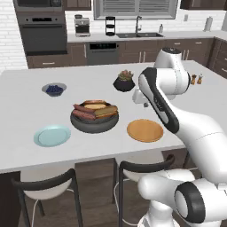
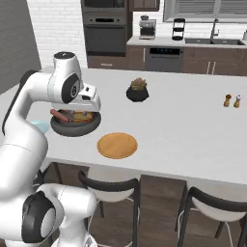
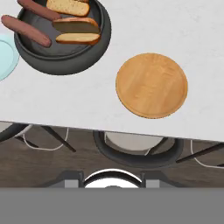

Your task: Place one bun and one sausage from the bowl on each plate.

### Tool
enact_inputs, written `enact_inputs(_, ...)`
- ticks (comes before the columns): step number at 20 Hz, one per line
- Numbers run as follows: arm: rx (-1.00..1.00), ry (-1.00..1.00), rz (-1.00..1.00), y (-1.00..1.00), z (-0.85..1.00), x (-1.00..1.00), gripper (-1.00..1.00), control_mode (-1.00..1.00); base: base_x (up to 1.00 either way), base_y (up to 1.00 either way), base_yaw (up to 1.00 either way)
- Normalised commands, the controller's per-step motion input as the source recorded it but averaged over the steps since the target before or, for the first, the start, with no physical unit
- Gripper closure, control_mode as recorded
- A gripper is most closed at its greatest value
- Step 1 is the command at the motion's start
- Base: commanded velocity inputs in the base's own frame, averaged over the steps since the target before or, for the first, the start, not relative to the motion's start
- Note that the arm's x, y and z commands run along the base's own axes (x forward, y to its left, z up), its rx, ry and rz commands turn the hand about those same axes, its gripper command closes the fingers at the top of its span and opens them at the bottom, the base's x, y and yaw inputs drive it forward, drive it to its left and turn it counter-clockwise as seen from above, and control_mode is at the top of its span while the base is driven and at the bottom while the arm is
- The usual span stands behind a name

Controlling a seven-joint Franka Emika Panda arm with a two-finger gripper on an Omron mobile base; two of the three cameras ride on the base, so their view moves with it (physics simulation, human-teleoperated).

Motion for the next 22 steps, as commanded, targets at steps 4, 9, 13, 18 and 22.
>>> enact_inputs(4, 0.0, 0.0, 0.0, 0.0, 0.0, 0.0, -1.0, 1.0, 0.0, 0.4, -0.01)
enact_inputs(9, 0.0, 0.0, 0.0, 0.0, 0.0, 0.0, -1.0, 1.0, 0.13, 0.86, -0.06)
enact_inputs(13, 0.0, 0.0, 0.0, 0.0, 0.0, 0.0, -1.0, 1.0, 0.22, 0.43, -0.03)
enact_inputs(18, 0.0, 0.0, 0.0, 0.0, 0.0, 0.0, -1.0, 1.0, 0.71, 0.0, 0.01)
enact_inputs(22, 0.0, 0.0, 0.0, 0.0, 0.0, 0.0, -1.0, 1.0, 1.0, 0.0, 0.0)
